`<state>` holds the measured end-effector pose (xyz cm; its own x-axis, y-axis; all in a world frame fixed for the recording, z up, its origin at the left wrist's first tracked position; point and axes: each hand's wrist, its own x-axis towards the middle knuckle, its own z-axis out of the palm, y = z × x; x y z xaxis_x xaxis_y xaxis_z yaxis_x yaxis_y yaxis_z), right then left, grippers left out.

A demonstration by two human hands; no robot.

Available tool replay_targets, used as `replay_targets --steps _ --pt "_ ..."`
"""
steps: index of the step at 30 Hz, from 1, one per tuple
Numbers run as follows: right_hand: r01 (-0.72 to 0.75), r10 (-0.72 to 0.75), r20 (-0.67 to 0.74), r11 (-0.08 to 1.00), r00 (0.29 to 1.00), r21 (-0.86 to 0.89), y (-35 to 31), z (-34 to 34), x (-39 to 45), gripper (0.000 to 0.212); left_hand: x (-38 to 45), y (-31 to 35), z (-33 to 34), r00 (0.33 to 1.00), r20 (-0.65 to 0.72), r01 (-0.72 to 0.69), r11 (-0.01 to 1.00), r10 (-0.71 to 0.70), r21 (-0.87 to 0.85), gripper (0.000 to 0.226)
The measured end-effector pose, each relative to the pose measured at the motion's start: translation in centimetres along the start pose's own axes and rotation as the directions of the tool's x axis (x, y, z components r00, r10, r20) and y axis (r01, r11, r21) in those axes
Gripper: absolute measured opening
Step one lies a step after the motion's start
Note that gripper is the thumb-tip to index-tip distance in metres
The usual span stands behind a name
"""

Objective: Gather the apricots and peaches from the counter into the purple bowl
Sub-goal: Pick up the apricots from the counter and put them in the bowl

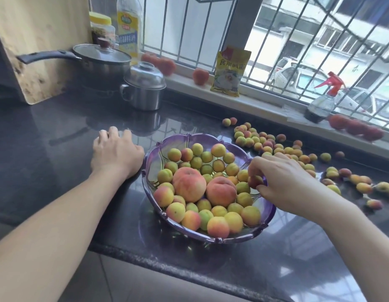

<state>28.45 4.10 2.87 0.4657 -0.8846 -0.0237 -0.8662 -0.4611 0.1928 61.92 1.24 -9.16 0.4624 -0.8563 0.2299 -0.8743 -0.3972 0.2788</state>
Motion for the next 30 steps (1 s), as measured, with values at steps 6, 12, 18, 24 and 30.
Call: replay_targets --steps 6,12,18,24,30 --pt "-0.034 0.03 0.019 0.961 0.999 0.274 1.6 -0.5 0.1 0.026 0.2 -0.2 0.4 1.0 -0.015 -0.004 1.0 0.004 -0.021 0.034" --pt "-0.205 0.5 -0.25 0.688 0.829 0.696 5.2 1.9 2.9 0.019 0.5 -0.3 0.8 1.0 -0.021 -0.007 1.0 0.007 0.002 0.034" --pt "-0.248 0.389 -0.287 0.872 0.876 0.423 7.4 10.3 10.5 0.032 0.6 -0.3 0.9 1.0 -0.027 -0.008 0.999 0.009 0.037 0.032" --pt "-0.071 0.079 -0.29 0.997 0.954 0.036 7.3 11.3 16.8 0.057 0.5 -0.4 0.8 1.0 -0.025 -0.01 0.999 0.011 0.038 0.031" --pt "-0.06 0.014 -0.275 0.985 0.961 -0.159 8.2 10.9 17.4 0.047 0.7 -0.5 1.0 1.0 -0.021 -0.011 0.999 0.012 0.053 0.033"
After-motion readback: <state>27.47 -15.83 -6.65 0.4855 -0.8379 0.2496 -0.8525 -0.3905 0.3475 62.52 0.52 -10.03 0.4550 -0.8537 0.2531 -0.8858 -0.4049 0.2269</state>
